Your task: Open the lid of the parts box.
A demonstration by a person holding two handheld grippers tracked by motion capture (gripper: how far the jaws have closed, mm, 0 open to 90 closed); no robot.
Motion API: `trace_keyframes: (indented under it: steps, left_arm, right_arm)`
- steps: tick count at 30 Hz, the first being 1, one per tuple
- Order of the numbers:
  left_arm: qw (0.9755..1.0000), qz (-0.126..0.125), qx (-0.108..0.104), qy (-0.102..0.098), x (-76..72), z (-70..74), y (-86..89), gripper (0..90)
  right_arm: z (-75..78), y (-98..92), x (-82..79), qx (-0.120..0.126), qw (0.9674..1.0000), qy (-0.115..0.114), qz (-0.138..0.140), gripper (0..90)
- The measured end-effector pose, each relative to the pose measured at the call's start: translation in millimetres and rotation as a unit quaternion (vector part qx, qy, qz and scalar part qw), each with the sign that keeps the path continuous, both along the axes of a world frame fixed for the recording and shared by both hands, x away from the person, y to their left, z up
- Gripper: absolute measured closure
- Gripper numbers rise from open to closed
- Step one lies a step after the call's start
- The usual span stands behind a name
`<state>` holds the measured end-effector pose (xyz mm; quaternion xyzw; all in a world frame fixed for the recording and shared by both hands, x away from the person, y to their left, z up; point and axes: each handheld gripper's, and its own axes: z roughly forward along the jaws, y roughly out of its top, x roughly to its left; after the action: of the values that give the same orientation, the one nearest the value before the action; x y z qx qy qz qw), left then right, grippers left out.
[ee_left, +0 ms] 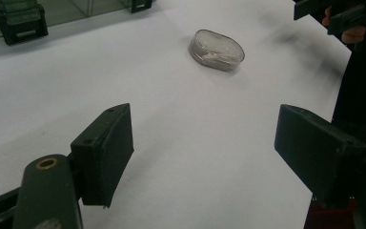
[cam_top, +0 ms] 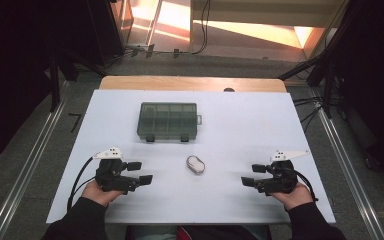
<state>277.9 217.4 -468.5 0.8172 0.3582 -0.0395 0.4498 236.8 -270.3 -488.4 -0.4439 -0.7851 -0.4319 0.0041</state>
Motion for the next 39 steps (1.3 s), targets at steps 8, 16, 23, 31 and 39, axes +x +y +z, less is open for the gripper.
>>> trace_keyframes:
  steps: [8,16,23,31,39]
  left_arm:
    - [1.0000,0.000,0.000,0.003,0.1,-0.2,-0.2,21.0]
    - [1.0000,0.001,0.000,0.003,0.2,-0.5,-0.2,21.0]
    - [1.0000,0.001,0.002,0.003,0.5,-0.7,-0.2,21.0]
    - [1.0000,0.000,0.001,0.004,0.6,-0.8,0.0,21.0]
    - [1.0000,0.005,0.000,0.002,0.9,-0.5,0.8,21.0]
  right_arm:
    - [-0.3,-0.1,0.3,0.000,1.0000,-0.001,0.000,21.1]
    - [-0.5,0.2,0.5,-0.001,1.0000,0.003,-0.002,21.1]
    - [-0.6,0.3,0.6,-0.002,1.0000,0.004,-0.001,21.1]
    - [-0.7,-0.7,1.1,-0.002,1.0000,0.003,-0.007,21.1]
    - [-0.4,-1.7,2.6,0.008,0.9999,0.004,-0.014,21.1]
